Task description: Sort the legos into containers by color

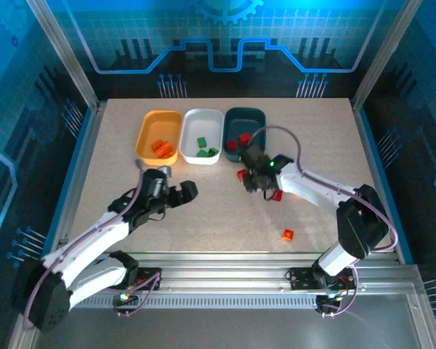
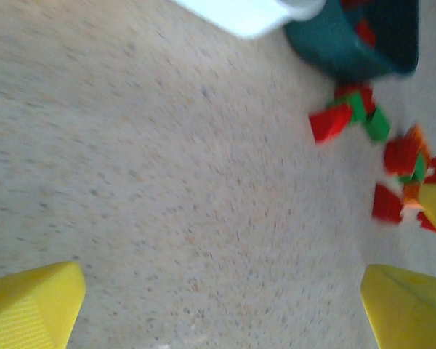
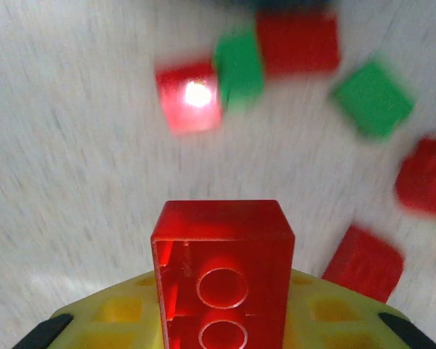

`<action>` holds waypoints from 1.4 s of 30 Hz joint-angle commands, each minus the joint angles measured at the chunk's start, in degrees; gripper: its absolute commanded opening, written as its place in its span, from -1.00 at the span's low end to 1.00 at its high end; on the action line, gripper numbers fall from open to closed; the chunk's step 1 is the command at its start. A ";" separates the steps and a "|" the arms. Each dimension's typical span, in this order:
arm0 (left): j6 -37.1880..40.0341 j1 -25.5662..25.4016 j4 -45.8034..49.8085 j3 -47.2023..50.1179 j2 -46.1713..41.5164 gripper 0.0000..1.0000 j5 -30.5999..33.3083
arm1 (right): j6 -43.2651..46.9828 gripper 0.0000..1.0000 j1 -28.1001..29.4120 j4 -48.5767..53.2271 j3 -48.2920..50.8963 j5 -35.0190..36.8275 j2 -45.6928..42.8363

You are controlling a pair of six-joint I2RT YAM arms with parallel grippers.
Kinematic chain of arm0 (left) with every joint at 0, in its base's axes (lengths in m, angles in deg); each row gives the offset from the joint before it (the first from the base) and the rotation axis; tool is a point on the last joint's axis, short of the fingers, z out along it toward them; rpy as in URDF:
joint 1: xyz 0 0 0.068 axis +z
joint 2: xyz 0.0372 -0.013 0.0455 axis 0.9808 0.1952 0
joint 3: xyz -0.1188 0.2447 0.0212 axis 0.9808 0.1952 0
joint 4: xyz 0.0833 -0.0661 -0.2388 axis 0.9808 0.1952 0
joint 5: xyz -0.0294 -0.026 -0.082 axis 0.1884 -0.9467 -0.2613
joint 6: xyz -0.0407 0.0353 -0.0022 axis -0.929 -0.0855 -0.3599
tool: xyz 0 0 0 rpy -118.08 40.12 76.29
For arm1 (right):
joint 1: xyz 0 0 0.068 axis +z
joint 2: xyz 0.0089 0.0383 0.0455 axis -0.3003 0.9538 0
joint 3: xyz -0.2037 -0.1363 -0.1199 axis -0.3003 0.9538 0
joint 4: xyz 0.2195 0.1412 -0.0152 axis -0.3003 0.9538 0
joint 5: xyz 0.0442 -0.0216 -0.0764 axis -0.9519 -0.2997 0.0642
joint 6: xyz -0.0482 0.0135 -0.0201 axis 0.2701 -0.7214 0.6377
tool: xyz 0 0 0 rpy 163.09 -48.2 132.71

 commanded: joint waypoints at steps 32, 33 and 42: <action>-4.44 1.07 -4.60 7.38 0.12 0.98 -10.96 | -3.52 0.21 -10.51 -2.19 -1.87 0.32 0.63; -4.04 -0.17 -4.95 6.89 1.10 0.98 -10.46 | -4.91 0.24 -10.27 -1.79 0.82 0.90 -0.51; -2.34 -8.08 -10.06 1.28 13.34 0.98 -8.80 | -11.87 0.38 -9.84 -2.21 13.45 -1.13 -2.03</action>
